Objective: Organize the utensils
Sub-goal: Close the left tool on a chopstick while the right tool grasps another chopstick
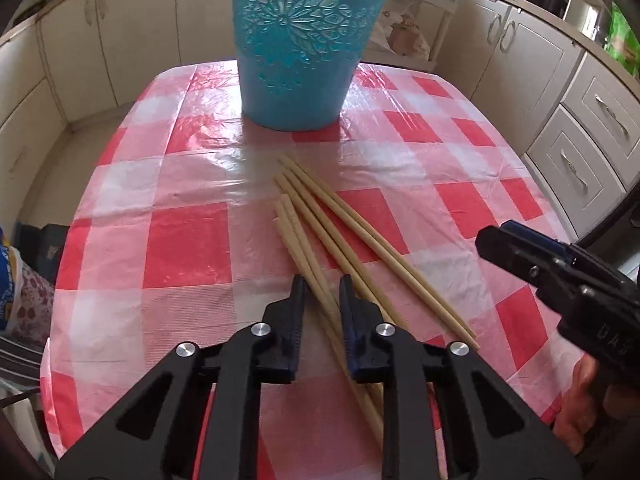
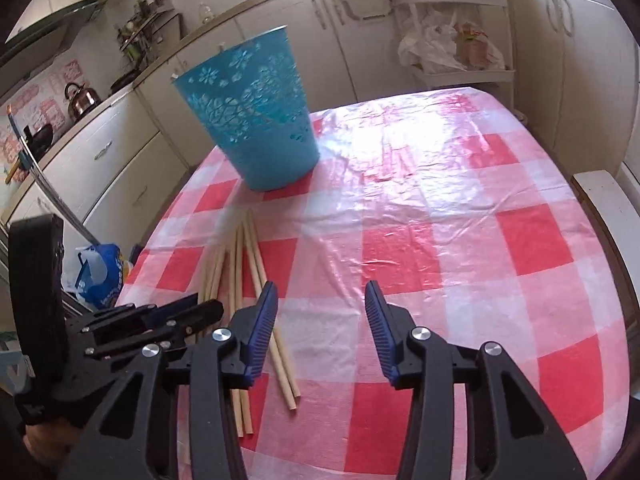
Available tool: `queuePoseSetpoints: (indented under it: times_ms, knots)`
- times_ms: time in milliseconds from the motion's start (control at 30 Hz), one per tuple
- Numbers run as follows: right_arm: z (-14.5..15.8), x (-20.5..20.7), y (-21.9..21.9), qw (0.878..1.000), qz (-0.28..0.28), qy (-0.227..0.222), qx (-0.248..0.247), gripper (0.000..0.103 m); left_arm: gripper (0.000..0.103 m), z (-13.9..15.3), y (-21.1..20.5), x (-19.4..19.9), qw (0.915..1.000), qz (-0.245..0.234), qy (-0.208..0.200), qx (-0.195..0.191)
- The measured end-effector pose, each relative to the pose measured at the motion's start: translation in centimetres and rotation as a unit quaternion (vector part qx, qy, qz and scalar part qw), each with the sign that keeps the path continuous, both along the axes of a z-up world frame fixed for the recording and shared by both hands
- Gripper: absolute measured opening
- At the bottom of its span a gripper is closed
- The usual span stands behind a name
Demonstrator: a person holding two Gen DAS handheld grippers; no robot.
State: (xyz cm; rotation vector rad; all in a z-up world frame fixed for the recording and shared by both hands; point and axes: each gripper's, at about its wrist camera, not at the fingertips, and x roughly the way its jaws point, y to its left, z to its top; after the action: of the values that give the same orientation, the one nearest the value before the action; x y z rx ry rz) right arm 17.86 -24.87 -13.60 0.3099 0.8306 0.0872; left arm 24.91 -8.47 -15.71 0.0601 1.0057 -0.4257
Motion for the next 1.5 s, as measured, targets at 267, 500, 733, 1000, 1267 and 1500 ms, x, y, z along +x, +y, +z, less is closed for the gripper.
queuePoseSetpoints:
  times_ms: [267,500,733,1000,1267,1500]
  knots:
    - [-2.0,1.5,3.9,0.998,0.049,0.028,-0.003,0.034,0.015,-0.4,2.7,1.4,0.9978,0.005,0.025,-0.061]
    - [-1.1,-0.8,5.4,0.996,0.079,0.035,-0.006,0.033,0.015,-0.3,4.0,1.8,0.997,0.008,0.031,-0.07]
    - [-0.8,0.1,5.5,0.997,0.072,0.028,-0.011,0.033,0.015,-0.1,3.4,1.9,0.9985,0.005,0.029,-0.045]
    - [-0.3,0.0,7.1,0.994,0.107,0.021,-0.011,0.033,0.004,-0.4,3.8,2.8,0.997,0.001,0.044,-0.063]
    - [-1.2,0.7,8.9,0.99,0.135,0.037,0.024,0.028,0.005,0.0,5.6,2.9,0.9942,0.016,0.053,-0.092]
    - [-1.3,1.7,9.3,0.992,0.117,0.044,0.016,0.027,0.005,-0.9,7.0,3.1,0.9912,0.032,0.07,-0.108]
